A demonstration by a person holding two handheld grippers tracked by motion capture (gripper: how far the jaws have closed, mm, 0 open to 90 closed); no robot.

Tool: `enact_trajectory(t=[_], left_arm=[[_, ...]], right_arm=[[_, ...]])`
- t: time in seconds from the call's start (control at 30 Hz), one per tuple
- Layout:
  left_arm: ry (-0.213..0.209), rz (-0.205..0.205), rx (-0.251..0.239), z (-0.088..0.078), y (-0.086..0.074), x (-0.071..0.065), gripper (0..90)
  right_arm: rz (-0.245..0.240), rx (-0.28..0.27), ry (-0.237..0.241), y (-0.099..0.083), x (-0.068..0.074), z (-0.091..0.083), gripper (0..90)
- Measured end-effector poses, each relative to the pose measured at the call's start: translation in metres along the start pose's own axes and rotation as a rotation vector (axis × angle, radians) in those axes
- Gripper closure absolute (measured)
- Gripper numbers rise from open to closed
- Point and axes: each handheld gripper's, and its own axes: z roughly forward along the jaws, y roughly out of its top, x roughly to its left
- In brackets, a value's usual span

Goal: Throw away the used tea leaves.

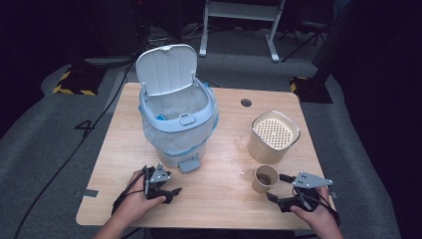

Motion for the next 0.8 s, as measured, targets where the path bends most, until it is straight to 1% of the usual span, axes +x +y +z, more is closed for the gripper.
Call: enact_trajectory(t=[0.07, 0.13, 0.17, 0.23, 0.33, 0.43, 0.53, 0.63, 0.73, 0.8], left_arm=[[0.000, -0.001, -0.001, 0.000, 0.000, 0.000, 29.0], [0.001, -0.001, -0.001, 0.000, 0.000, 0.000, 29.0], [0.001, -0.001, -0.001, 0.000, 0.000, 0.000, 28.9], [0.002, -0.002, -0.001, 0.000, 0.000, 0.000, 28.8], [0.002, -0.001, -0.003, 0.001, 0.001, 0.000, 28.7], [0.002, -0.001, -0.003, 0.001, 0.001, 0.000, 28.7], [0.002, -0.001, -0.003, 0.001, 0.001, 0.000, 28.6], [0.002, -0.001, -0.003, 0.001, 0.001, 0.000, 28.6], [0.002, -0.001, -0.003, 0.001, 0.001, 0.000, 28.7], [0.002, -0.001, -0.003, 0.001, 0.001, 0.000, 28.6]], right_arm=[[0.015, -0.005, -0.002, 0.000, 0.000, 0.006, 15.7], [0.050, -0.009, 0.008, 0.000, -0.001, 0.013, 15.8], [0.066, -0.019, 0.009, 0.000, -0.002, 0.017, 15.8], [0.081, -0.021, 0.010, 0.000, -0.002, 0.022, 16.1], [0.074, -0.035, 0.001, 0.001, -0.002, 0.030, 16.8], [0.079, -0.047, -0.010, 0.002, 0.000, 0.036, 18.3], [0.069, -0.045, -0.034, 0.002, -0.001, 0.038, 25.8], [0.081, -0.053, -0.021, 0.002, -0.004, 0.037, 27.2], [0.073, -0.051, -0.018, 0.002, -0.005, 0.037, 28.5], [0.076, -0.048, -0.010, 0.002, -0.005, 0.036, 29.1]])
